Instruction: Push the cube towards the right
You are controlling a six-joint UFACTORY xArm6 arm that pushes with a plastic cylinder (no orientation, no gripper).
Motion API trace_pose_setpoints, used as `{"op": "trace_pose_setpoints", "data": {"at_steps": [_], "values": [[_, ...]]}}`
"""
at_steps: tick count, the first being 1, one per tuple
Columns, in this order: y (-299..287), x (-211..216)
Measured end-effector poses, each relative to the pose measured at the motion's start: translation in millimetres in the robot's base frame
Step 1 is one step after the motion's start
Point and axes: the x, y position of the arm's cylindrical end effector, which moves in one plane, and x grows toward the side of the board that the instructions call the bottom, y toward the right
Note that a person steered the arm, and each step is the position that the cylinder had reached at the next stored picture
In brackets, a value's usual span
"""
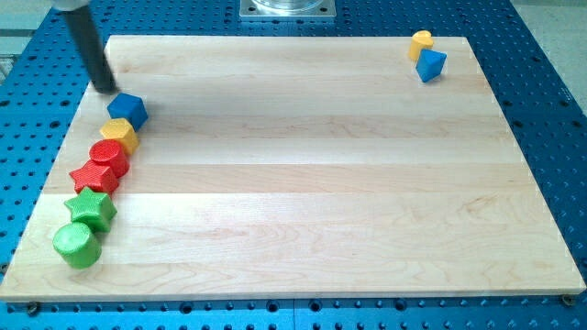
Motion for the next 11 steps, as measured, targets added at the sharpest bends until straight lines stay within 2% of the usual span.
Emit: {"op": "trace_pose_setpoints", "data": {"at_steps": [1,2,3,4,5,6,9,10,11], "values": [[-3,0],[-10,31],[20,66],[80,78],[71,63],[102,63],[246,65],[259,55],[244,28]]}}
